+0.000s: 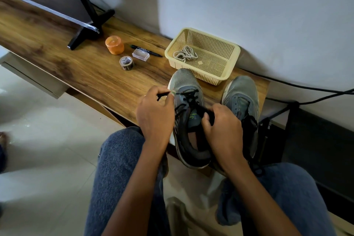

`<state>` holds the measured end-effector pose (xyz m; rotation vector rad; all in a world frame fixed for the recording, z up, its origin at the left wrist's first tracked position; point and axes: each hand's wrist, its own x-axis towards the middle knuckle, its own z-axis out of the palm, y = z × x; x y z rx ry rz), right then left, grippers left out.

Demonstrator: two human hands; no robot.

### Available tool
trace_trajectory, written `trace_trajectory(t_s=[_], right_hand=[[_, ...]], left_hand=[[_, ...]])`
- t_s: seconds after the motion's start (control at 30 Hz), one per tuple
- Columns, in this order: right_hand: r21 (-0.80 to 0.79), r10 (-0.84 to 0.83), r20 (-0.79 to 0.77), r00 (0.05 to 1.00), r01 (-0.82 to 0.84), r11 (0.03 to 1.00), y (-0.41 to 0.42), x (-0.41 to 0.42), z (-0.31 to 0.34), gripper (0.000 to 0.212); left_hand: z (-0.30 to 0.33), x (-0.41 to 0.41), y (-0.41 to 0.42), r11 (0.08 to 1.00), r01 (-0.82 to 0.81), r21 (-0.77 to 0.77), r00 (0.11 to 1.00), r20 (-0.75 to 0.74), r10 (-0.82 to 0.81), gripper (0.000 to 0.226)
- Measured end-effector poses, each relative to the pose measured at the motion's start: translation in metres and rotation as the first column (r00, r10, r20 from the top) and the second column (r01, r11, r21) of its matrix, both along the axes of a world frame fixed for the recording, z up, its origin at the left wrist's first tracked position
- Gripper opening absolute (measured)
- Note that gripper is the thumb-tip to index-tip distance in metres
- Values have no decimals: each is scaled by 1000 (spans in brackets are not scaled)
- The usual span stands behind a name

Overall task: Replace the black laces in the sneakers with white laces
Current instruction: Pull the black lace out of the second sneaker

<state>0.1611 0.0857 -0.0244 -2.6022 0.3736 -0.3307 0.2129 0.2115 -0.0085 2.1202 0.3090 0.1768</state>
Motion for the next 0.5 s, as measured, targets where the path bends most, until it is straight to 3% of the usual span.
trace_trajectory(t_s=[0.07, 0.17, 0.27, 0.37, 0.5], right_hand=[[-6, 4, 14, 1000, -4, 1000, 0, 0, 1, 7], [-19, 16, 4, 1000, -16, 1000, 2, 1, 3, 7], [-41, 41, -40, 998, -43, 998, 3, 3, 10, 15], [-93, 104, -67, 992, -110, 990, 4, 8, 16, 30], [-214, 279, -83, 957, -290, 933, 4, 22, 13, 23]], left_hand=[[2, 0, 3, 994, 6, 105, 999, -50, -1, 23], [3, -4, 6, 960, 172, 221, 982, -119, -149, 47], [0, -14, 9, 917, 329, 224, 943, -138, -304, 40], [1, -25, 7, 897, 403, 181, 904, -231, -360, 47], [2, -27, 1, 874, 436, 213, 887, -266, -377, 38]])
